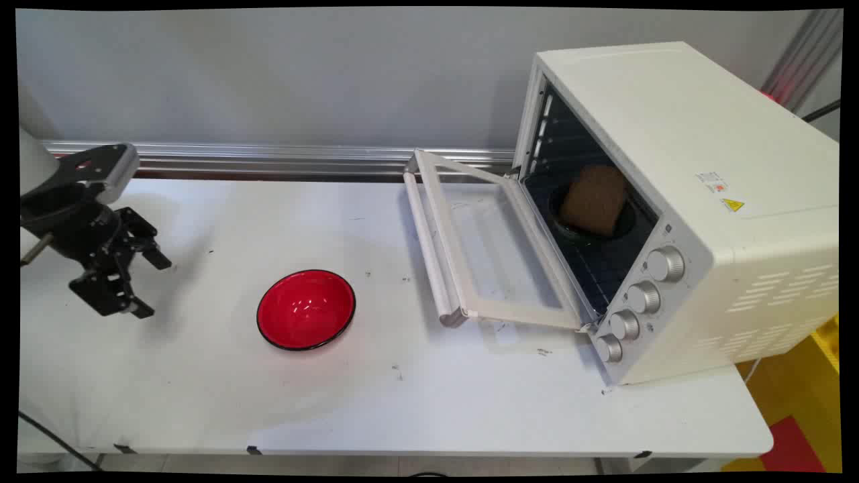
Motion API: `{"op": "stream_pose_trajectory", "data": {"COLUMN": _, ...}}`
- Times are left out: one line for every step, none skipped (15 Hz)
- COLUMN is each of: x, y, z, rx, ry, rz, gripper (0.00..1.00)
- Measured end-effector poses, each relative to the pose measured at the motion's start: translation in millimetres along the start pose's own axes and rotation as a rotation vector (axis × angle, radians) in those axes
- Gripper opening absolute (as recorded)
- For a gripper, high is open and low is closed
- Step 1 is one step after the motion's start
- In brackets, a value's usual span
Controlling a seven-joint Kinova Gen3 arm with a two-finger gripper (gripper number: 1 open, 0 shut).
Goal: Close the oven
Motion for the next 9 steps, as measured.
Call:
{"op": "stream_pose_trajectory", "data": {"x": 1.5, "y": -0.4, "z": 2.7, "rx": 0.002, "ry": 0.01, "rz": -0.003, "gripper": 1.0}}
{"op": "stream_pose_trajectory", "data": {"x": 3.6, "y": -0.9, "z": 4.5, "rx": 0.005, "ry": 0.024, "rz": -0.007, "gripper": 1.0}}
{"op": "stream_pose_trajectory", "data": {"x": 8.3, "y": -2.1, "z": 7.6, "rx": 0.008, "ry": 0.044, "rz": -0.012, "gripper": 1.0}}
{"op": "stream_pose_trajectory", "data": {"x": 16.3, "y": -4.0, "z": 11.1, "rx": 0.012, "ry": 0.076, "rz": -0.02, "gripper": 1.0}}
{"op": "stream_pose_trajectory", "data": {"x": 27.2, "y": -6.2, "z": 14.8, "rx": 0.01, "ry": 0.116, "rz": -0.037, "gripper": 1.0}}
{"op": "stream_pose_trajectory", "data": {"x": 34.4, "y": -7.4, "z": 17.2, "rx": 0.007, "ry": 0.143, "rz": -0.049, "gripper": 1.0}}
{"op": "stream_pose_trajectory", "data": {"x": 44.2, "y": -9.4, "z": 20.4, "rx": -0.001, "ry": 0.182, "rz": -0.069, "gripper": 1.0}}
{"op": "stream_pose_trajectory", "data": {"x": 56.1, "y": -11.9, "z": 24.3, "rx": -0.014, "ry": 0.228, "rz": -0.092, "gripper": 1.0}}
{"op": "stream_pose_trajectory", "data": {"x": 63.9, "y": -13.6, "z": 26.8, "rx": -0.024, "ry": 0.256, "rz": -0.104, "gripper": 1.0}}
